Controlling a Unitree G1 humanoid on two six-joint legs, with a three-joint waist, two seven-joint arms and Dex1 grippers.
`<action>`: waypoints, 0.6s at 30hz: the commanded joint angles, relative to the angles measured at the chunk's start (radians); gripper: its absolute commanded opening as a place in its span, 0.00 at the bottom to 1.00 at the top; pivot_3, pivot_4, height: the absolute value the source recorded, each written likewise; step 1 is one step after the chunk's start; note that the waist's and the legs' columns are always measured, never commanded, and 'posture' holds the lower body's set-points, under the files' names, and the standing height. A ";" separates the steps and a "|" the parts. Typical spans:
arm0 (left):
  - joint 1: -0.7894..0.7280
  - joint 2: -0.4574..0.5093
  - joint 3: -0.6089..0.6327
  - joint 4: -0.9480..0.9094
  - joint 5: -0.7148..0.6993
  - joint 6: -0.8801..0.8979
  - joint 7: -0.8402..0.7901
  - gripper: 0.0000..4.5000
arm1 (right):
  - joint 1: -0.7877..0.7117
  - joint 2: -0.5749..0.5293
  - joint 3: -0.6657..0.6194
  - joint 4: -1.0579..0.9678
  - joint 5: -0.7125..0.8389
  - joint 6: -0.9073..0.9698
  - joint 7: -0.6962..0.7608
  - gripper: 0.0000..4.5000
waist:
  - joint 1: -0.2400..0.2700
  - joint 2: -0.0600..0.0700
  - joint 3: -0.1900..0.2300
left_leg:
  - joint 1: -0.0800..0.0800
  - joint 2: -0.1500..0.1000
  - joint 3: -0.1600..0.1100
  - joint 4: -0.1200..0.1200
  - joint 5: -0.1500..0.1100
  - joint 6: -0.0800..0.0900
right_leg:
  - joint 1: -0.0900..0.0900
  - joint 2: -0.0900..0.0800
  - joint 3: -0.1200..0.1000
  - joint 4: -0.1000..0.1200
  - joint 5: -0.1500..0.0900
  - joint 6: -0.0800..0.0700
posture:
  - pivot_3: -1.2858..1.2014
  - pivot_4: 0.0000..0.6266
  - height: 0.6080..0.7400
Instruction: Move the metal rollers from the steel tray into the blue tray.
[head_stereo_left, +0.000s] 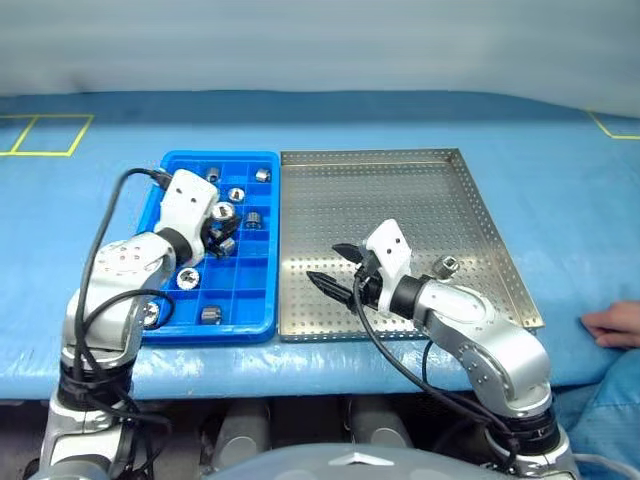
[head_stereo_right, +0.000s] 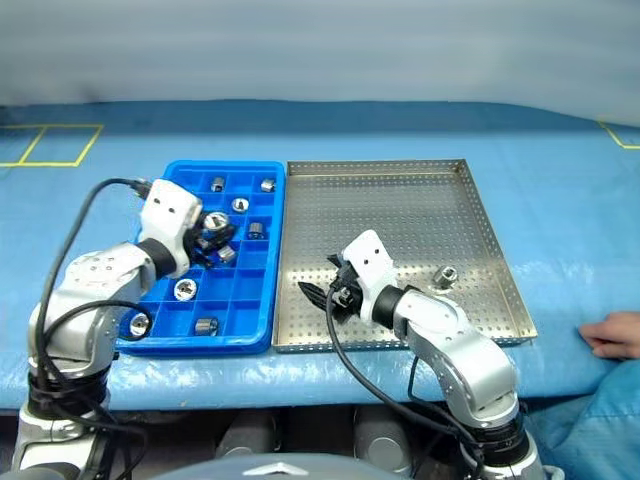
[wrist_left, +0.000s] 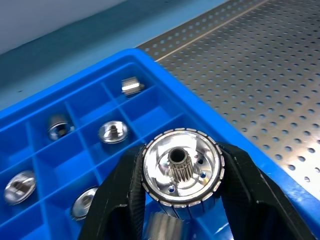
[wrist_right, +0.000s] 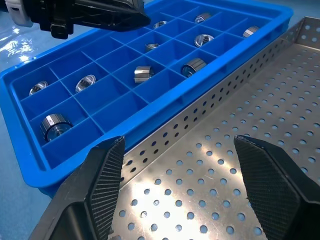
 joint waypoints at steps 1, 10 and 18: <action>0.041 0.030 0.055 -0.072 0.013 0.038 0.038 0.40 | -0.022 -0.010 0.009 0.010 0.010 -0.021 0.003 0.82 | 0.010 0.000 0.000 | 0.000 0.000 0.000 0.000 0.000 0.000 | 0.000 0.000 0.000 0.000 0.000 0.000 | 0.56 0.24 1.00; 0.060 -0.003 0.083 -0.011 0.049 0.025 0.164 0.40 | -0.051 -0.001 0.018 0.043 0.015 -0.030 -0.012 0.82 | 0.040 0.000 0.000 | 0.000 0.000 -0.001 0.000 0.001 -0.001 | 0.001 0.000 -0.001 0.000 0.000 0.000 | 0.57 0.24 1.00; 0.046 0.000 0.054 0.080 0.099 0.002 0.230 0.40 | -0.062 0.007 0.011 0.052 0.001 -0.033 -0.045 0.82 | 0.037 -0.001 0.000 | 0.000 0.000 -0.001 -0.001 0.001 -0.001 | 0.000 0.000 -0.001 0.000 0.003 -0.005 | 0.56 0.24 1.00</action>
